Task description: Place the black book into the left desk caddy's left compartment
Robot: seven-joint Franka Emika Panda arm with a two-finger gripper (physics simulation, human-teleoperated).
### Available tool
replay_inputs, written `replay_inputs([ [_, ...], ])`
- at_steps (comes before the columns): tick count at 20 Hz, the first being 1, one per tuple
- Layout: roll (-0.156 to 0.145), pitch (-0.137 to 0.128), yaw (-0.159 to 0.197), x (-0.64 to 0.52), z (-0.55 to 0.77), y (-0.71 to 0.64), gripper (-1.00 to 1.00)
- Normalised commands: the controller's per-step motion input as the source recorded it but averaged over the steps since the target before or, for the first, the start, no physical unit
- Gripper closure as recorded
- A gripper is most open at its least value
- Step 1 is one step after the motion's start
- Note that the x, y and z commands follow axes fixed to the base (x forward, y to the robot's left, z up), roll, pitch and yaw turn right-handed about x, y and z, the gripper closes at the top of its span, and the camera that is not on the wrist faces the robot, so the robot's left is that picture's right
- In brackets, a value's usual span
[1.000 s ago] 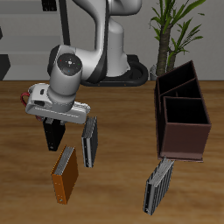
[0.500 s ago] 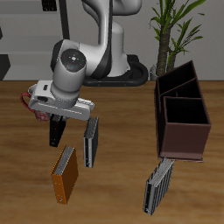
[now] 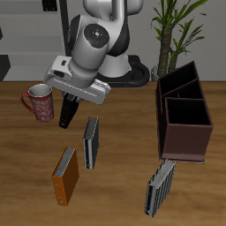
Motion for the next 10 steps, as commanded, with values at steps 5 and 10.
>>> replay_inputs([
  [5, -0.033, -0.035, -0.047, -0.31, 0.32, 0.32, 1.0],
  [10, 0.027, -0.05, 0.019, -0.44, 0.37, 0.59, 1.0],
])
